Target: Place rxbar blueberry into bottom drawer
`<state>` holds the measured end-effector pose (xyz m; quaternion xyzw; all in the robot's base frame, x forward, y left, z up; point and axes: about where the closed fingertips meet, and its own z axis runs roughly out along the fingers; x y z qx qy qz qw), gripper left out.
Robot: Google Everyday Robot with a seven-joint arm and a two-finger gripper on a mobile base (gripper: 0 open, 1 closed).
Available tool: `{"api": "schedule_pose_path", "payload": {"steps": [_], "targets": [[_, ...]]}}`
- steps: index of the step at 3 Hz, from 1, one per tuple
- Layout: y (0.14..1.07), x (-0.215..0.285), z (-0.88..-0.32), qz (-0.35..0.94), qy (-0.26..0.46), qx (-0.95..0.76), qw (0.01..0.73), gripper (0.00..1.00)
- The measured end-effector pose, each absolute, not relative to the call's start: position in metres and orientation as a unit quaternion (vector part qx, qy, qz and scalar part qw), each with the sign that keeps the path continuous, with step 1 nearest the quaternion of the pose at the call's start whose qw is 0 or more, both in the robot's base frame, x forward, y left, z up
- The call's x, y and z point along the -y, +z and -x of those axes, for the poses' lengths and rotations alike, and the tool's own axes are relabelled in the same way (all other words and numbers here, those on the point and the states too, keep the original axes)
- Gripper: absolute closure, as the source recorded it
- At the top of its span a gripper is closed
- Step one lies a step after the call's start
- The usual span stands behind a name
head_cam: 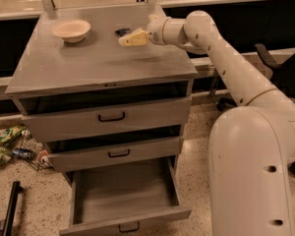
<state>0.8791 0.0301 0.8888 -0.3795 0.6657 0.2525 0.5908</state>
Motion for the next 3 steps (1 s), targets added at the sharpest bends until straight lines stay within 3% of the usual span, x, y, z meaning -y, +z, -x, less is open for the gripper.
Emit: {"api": "schedule_pose_path", "payload": {"steps": [3], "targets": [[0.864,-0.05,-0.908,0.358,0.262,-0.677,0.587,0.0]]}}
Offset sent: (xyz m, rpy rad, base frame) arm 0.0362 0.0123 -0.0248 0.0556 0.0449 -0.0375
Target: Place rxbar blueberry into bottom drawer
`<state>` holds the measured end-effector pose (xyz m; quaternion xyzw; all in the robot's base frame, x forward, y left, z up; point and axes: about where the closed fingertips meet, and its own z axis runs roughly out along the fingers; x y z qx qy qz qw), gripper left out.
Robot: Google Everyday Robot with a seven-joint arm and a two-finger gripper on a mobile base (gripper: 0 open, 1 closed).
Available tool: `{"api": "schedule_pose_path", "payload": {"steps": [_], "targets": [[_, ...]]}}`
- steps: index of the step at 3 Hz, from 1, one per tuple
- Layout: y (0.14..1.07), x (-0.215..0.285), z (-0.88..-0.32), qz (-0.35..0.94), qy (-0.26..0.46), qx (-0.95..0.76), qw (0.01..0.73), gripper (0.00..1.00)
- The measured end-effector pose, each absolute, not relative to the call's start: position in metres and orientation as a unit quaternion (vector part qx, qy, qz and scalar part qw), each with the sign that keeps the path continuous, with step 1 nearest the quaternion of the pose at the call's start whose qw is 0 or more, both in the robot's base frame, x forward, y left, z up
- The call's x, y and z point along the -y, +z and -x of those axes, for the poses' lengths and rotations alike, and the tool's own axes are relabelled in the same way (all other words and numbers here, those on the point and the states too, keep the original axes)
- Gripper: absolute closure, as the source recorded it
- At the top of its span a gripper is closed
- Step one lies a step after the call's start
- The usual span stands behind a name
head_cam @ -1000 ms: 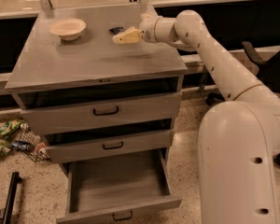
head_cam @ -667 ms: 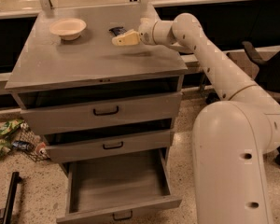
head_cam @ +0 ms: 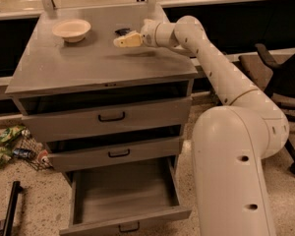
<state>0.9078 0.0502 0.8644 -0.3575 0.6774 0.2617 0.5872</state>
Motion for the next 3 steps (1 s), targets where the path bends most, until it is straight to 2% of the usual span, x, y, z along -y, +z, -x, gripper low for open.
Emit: {"api": "schedule_pose_path", "payload": {"steps": [2,3], "targets": [[0.857,-0.055,-0.925,0.344,0.254,-0.686,0.589,0.0],[0.852,-0.074,-0.938,0.346,0.266,-0.691,0.576,0.0]]}}
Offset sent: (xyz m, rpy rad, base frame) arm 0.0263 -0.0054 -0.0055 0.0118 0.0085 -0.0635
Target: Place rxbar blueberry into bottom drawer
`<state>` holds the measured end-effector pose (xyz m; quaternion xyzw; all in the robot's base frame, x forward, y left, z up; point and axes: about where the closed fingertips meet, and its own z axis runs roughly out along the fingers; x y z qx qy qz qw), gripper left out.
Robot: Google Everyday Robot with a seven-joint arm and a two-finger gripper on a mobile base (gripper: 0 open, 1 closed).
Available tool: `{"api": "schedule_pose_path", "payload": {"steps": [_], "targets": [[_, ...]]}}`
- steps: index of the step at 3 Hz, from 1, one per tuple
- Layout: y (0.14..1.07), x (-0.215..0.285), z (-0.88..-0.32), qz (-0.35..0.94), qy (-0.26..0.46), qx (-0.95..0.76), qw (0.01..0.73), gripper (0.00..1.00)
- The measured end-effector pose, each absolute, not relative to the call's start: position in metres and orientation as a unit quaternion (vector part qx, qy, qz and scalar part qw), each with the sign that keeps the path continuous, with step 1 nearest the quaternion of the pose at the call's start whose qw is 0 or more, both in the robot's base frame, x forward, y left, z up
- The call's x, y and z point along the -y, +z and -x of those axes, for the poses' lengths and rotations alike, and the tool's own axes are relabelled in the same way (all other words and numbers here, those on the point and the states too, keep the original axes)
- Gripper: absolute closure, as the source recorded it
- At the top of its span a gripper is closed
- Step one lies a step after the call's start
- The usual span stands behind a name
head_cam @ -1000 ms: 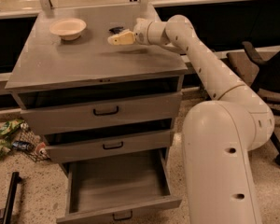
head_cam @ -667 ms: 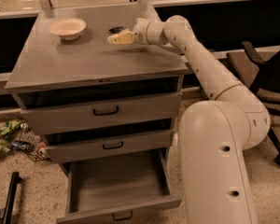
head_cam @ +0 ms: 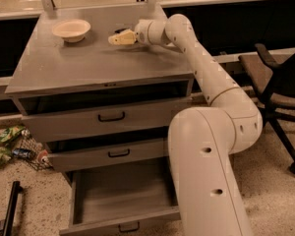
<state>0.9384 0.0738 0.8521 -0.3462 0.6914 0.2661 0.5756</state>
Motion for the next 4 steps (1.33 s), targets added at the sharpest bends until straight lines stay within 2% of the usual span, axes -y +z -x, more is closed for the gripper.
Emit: {"api": "schedule_pose_path", "payload": {"steps": [3,4], "targets": [[0.848,-0.063,-0.946,0.335,0.261,-0.702,0.572,0.0],[0.848,-0.059,-0.946,0.333,0.259,-0.701,0.574,0.18]]}}
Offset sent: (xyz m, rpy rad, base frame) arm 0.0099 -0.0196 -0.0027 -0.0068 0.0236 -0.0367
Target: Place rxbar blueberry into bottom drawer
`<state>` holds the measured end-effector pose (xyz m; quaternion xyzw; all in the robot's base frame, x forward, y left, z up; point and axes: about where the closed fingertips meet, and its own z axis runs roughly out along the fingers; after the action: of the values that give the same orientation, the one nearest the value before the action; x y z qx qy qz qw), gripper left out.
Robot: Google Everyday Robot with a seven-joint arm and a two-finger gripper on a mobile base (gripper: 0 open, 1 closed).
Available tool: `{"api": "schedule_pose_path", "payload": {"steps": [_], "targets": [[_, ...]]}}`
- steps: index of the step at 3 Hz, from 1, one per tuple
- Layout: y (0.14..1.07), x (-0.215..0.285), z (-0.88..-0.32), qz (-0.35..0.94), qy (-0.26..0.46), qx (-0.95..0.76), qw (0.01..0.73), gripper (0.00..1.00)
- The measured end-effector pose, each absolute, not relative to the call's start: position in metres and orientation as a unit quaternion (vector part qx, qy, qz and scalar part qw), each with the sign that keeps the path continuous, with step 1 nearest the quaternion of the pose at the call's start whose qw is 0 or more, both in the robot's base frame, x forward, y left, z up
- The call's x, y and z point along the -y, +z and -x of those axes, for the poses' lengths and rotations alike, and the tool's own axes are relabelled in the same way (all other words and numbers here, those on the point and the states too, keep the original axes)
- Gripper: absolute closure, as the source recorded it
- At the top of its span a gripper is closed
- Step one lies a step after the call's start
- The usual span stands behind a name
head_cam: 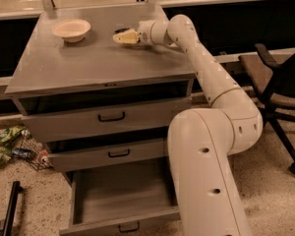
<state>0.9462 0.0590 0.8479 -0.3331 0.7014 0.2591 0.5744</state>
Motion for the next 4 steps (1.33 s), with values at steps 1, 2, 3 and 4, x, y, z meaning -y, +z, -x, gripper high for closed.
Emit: {"api": "schedule_pose_path", "payload": {"steps": [1,2,3,4], "targets": [[0.8454,-0.0592,-0.9444,0.335,0.262,-0.701,0.573,0.41],[0.8396,-0.0591,-0.9407,0.337,0.264,-0.704,0.566,0.42],[0.8374,-0.0595,-0.9374,0.34,0.265,-0.706,0.562,0.19],[0.837,-0.0621,-0.935,0.343,0.266,-0.704,0.562,0.08]]}}
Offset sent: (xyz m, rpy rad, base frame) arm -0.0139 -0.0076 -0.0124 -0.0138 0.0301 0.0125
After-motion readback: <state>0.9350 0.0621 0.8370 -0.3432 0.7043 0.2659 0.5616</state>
